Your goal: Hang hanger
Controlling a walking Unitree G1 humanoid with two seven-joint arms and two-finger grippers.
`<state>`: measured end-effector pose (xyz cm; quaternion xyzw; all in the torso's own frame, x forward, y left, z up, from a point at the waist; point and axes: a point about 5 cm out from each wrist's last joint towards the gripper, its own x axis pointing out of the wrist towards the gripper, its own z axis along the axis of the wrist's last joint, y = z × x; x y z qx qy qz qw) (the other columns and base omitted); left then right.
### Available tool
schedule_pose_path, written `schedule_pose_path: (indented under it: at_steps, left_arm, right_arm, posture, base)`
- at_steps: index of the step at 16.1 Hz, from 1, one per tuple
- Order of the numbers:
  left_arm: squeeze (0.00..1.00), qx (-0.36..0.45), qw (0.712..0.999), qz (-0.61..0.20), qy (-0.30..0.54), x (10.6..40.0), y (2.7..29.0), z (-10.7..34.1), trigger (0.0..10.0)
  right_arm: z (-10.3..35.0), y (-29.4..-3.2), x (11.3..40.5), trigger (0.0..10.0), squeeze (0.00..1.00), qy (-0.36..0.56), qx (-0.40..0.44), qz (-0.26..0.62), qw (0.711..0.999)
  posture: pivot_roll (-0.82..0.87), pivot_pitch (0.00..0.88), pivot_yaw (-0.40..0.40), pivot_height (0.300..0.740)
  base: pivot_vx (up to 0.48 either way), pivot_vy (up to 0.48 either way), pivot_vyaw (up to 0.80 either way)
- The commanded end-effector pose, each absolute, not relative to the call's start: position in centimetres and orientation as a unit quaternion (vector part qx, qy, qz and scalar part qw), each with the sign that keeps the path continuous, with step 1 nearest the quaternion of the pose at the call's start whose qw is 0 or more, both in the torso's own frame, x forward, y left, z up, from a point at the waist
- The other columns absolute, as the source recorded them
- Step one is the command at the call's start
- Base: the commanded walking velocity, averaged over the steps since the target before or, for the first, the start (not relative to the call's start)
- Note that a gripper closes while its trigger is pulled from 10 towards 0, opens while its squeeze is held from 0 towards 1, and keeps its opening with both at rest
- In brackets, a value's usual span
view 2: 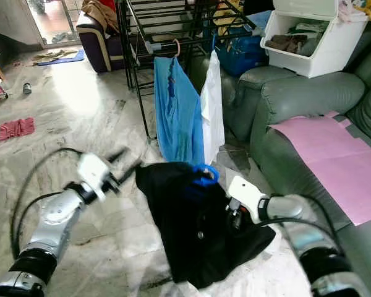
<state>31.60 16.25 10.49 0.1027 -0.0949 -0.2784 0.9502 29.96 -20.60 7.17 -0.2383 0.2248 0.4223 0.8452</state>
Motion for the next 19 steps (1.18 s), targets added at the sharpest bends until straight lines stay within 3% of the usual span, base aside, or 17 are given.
schedule_pose_path:
  at_steps: [1, 2, 5, 7, 10, 11, 12, 13, 19]
  left_arm:
    - [1.0, 0.074, 0.966, -0.235, -0.079, 31.6, 17.1, 10.0, 10.0]
    - [1.0, 0.047, 0.98, -0.182, -0.066, 31.3, 17.9, 9.2, 10.0]
    - [1.0, 0.006, 0.999, -0.029, -0.028, 29.9, 20.2, 7.4, 10.0]
    - [1.0, 0.013, 1.0, 0.01, 0.001, 29.3, 21.0, 6.6, 10.0]
    - [1.0, 0.042, 0.996, 0.068, 0.046, 28.7, 22.1, 5.7, 10.0]
    - [1.0, 0.049, 0.996, 0.061, 0.05, 28.1, 22.1, 5.3, 10.0]
    - [1.0, 0.047, 0.996, 0.057, 0.057, 27.9, 22.1, 5.0, 10.0]
    - [0.0, 0.042, 0.996, 0.047, 0.066, 27.5, 21.4, 4.9, 10.0]
    - [0.0, 0.046, 0.997, 0.028, 0.06, 27.8, 20.1, 5.2, 10.0]
  right_arm:
    - [7.9, -20.9, 30.4, 0.0, 0.0, 0.208, -0.233, 0.383, 0.87]
    - [7.8, -21.1, 30.7, 0.0, 0.0, 0.203, -0.209, 0.329, 0.898]
    - [6.5, -22.0, 29.8, 0.0, 0.0, 0.215, -0.168, 0.157, 0.949]
    - [6.4, -21.5, 28.9, 0.0, 0.0, 0.183, -0.113, 0.094, 0.972]
    - [6.4, -20.6, 27.8, 0.0, 0.0, 0.168, -0.066, 0.055, 0.982]
    - [6.3, -20.0, 27.1, 7.6, 0.0, 0.161, -0.056, 0.045, 0.984]
    - [6.3, -19.7, 26.9, 7.6, 0.0, 0.151, -0.042, 0.041, 0.987]
    - [6.5, -19.0, 26.5, 10.0, 0.0, 0.14, -0.025, 0.026, 0.99]
    - [6.5, -17.7, 26.2, 10.0, 0.0, 0.137, -0.015, 0.041, 0.99]
  posture:
    - [-0.02, 0.0, 0.022, 0.74]
    - [-0.02, 0.0, 0.022, 0.74]
    - [-0.01, 0.0, 0.021, 0.74]
    - [-0.02, 0.0, 0.023, 0.74]
    - [-0.03, 0.0, 0.028, 0.74]
    - [-0.02, 0.0, 0.031, 0.74]
    - [-0.02, 0.0, 0.031, 0.74]
    - [-0.02, 0.0, 0.034, 0.74]
    - [-0.02, 0.0, 0.032, 0.74]
  base:
    - [0.0, 0.0, 0.0]
    - [0.0, 0.0, 0.0]
    - [0.0, 0.0, 0.0]
    - [0.0, 0.0, 0.0]
    - [0.0, 0.0, 0.0]
    - [0.0, 0.0, 0.0]
    - [0.0, 0.0, 0.0]
    - [0.0, 0.0, 0.0]
    - [0.0, 0.0, 0.17]
